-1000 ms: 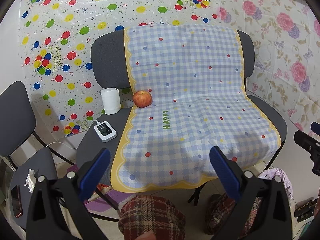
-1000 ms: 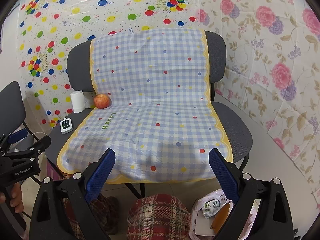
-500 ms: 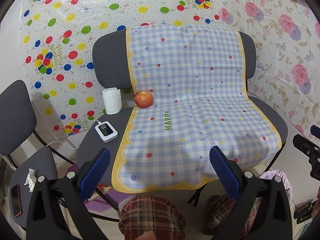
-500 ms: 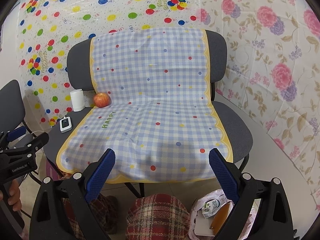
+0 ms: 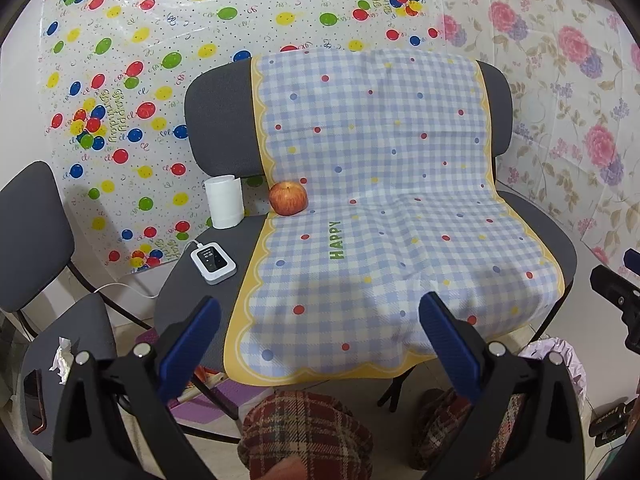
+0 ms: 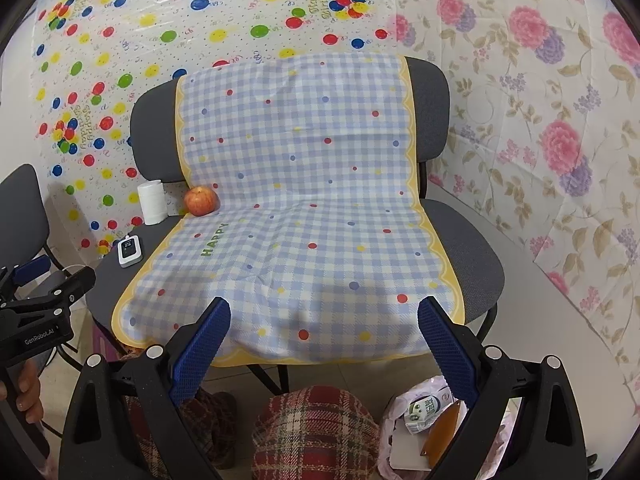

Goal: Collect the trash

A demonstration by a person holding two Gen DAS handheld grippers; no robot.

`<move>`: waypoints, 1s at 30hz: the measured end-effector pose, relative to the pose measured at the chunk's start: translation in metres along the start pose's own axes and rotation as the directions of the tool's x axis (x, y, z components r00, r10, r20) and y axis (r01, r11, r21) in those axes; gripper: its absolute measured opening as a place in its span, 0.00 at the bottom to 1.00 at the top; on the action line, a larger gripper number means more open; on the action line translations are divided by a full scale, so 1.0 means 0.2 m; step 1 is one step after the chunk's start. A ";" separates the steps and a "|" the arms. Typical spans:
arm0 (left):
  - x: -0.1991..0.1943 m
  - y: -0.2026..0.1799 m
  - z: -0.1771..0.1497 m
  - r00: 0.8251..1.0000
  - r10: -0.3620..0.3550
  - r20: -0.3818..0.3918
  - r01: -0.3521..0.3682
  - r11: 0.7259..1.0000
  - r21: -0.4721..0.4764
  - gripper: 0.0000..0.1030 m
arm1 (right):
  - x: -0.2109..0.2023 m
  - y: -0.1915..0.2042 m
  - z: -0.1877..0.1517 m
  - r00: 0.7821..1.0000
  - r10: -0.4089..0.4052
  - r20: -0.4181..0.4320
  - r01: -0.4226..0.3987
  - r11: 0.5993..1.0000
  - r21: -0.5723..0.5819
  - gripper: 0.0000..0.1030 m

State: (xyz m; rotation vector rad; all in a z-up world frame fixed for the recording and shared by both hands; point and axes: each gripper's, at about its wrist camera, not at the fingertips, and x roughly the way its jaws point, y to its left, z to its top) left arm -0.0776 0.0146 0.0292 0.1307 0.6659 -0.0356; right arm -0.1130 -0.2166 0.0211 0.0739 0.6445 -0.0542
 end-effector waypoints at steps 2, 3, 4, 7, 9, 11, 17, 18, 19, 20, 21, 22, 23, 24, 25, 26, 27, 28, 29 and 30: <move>0.00 0.00 0.00 1.000 -0.002 -0.001 0.002 1.000 0.001 0.94 | 0.00 0.00 0.00 1.000 -0.001 0.001 0.001 1.000 0.000 0.91; 0.00 0.00 0.00 1.000 -0.002 -0.002 0.002 1.000 0.001 0.94 | 0.00 0.00 0.00 1.000 0.000 0.000 0.000 1.000 0.000 0.91; 0.00 0.00 0.00 1.000 -0.001 -0.003 0.001 1.000 0.001 0.94 | 0.00 -0.01 0.00 1.000 0.001 -0.001 -0.001 1.000 0.000 0.91; 0.00 0.00 0.00 1.000 -0.001 -0.002 0.001 1.000 0.000 0.94 | 0.00 -0.01 0.00 1.000 0.001 -0.004 -0.001 1.000 0.001 0.91; 0.00 0.00 0.00 1.000 -0.002 -0.002 0.002 1.000 0.000 0.94 | 0.00 -0.01 0.00 1.000 0.000 -0.005 0.000 1.000 0.004 0.91; 0.00 0.00 0.00 1.000 -0.002 -0.001 0.002 1.000 -0.001 0.94 | 0.00 -0.01 0.00 1.000 0.000 -0.006 0.000 1.000 0.005 0.91; 0.01 0.00 -0.01 1.000 -0.013 -0.003 0.013 1.000 -0.003 0.94 | 0.00 -0.01 0.00 1.000 0.000 -0.006 0.000 1.000 0.004 0.91; 0.02 0.00 -0.01 1.000 -0.019 -0.003 0.019 1.000 -0.006 0.94 | 0.01 -0.01 0.00 1.000 0.000 -0.008 0.000 1.000 0.004 0.91; 0.03 0.00 -0.02 1.000 -0.030 -0.003 0.030 1.000 -0.006 0.94 | 0.02 -0.01 -0.01 1.000 0.001 -0.010 -0.001 1.000 0.004 0.91; 0.05 0.00 -0.03 0.999 -0.038 -0.006 0.038 0.999 -0.008 0.94 | 0.04 -0.01 -0.01 1.000 -0.002 -0.013 0.002 1.000 0.006 0.91; 0.08 0.00 -0.04 0.999 -0.043 -0.009 0.042 0.999 -0.012 0.94 | 0.06 -0.01 -0.01 1.000 -0.005 -0.017 0.005 1.000 0.006 0.91; 0.11 -0.01 -0.04 0.999 -0.043 -0.019 0.043 0.999 -0.018 0.94 | 0.08 -0.01 -0.01 1.000 -0.006 -0.020 0.007 1.000 0.007 0.91; 0.15 -0.01 -0.05 0.999 -0.041 -0.035 0.040 0.999 -0.022 0.94 | 0.12 -0.02 -0.01 1.000 -0.001 -0.021 0.001 1.000 0.009 0.91; 0.20 -0.01 -0.06 0.997 -0.047 -0.054 0.046 0.999 -0.023 0.94 | 0.16 -0.03 -0.01 1.000 -0.007 -0.027 0.007 1.000 0.012 0.91; 0.25 -0.02 -0.06 0.996 -0.050 -0.078 0.049 0.999 -0.019 0.94 | 0.21 -0.05 -0.01 0.999 -0.017 -0.039 0.018 1.000 0.018 0.91; 0.28 -0.02 -0.07 0.994 -0.048 -0.093 0.046 0.999 -0.018 0.94 | 0.27 -0.08 -0.03 0.998 -0.018 -0.053 0.019 0.999 0.029 0.91; 0.33 -0.03 -0.08 0.993 -0.047 -0.110 0.045 0.999 -0.020 0.94 | 0.33 -0.11 -0.03 0.998 -0.014 -0.065 0.016 0.999 0.034 0.91; 0.37 -0.04 -0.09 0.991 -0.048 -0.123 0.045 0.999 -0.024 0.94 | 0.41 -0.14 -0.04 0.996 -0.019 -0.083 0.022 0.999 0.040 0.91; 0.40 -0.04 -0.10 0.990 -0.050 -0.132 0.047 0.999 -0.025 0.94 | 0.46 -0.17 -0.04 0.995 -0.022 -0.093 0.026 0.999 0.045 0.91; 0.44 -0.05 -0.11 0.988 -0.053 -0.144 0.050 0.998 -0.026 0.94 | 0.55 -0.22 -0.04 0.994 -0.021 -0.103 0.026 0.998 0.049 0.91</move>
